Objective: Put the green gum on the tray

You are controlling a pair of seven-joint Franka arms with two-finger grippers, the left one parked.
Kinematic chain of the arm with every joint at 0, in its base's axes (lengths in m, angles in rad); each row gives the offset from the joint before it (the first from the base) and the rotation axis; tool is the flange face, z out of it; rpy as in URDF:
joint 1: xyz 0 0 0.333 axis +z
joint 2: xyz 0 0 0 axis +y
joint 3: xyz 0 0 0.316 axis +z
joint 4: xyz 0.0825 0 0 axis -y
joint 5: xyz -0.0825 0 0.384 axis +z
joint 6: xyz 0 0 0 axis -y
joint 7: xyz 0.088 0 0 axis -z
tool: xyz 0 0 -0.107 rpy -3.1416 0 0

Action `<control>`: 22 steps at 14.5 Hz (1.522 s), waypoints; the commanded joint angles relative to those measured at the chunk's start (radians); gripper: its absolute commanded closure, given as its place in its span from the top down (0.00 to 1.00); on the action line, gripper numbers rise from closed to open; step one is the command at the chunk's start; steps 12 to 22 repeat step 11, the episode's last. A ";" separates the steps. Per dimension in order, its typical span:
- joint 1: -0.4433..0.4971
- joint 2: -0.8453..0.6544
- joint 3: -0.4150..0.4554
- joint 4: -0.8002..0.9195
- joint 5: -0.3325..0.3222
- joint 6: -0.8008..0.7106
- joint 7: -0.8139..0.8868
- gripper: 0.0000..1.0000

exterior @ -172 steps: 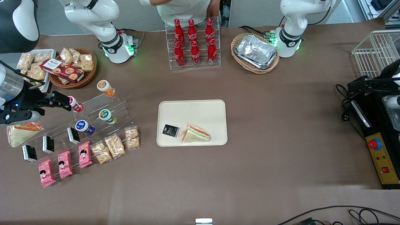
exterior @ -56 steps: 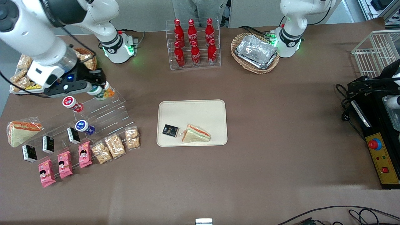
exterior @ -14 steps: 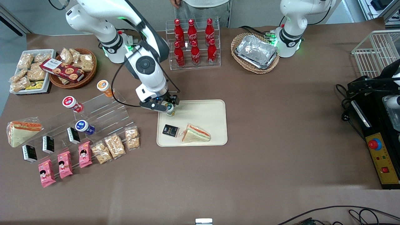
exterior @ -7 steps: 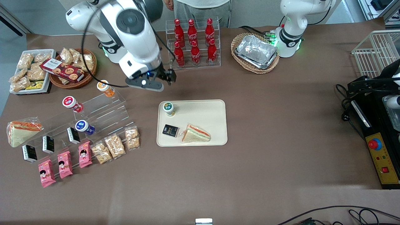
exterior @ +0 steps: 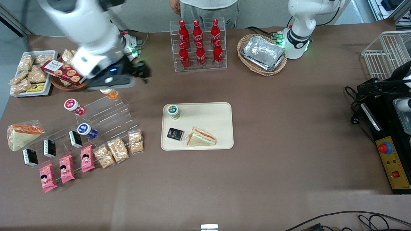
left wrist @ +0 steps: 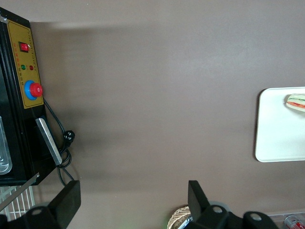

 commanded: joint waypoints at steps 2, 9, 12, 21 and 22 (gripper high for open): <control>-0.245 -0.018 0.006 -0.003 0.030 -0.036 -0.412 1.00; -0.430 -0.009 -0.003 -0.011 0.011 -0.016 -0.571 1.00; -0.433 0.008 -0.006 0.001 0.019 -0.022 -0.499 1.00; -0.433 0.008 -0.006 0.001 0.019 -0.022 -0.499 1.00; -0.433 0.008 -0.006 0.001 0.019 -0.022 -0.499 1.00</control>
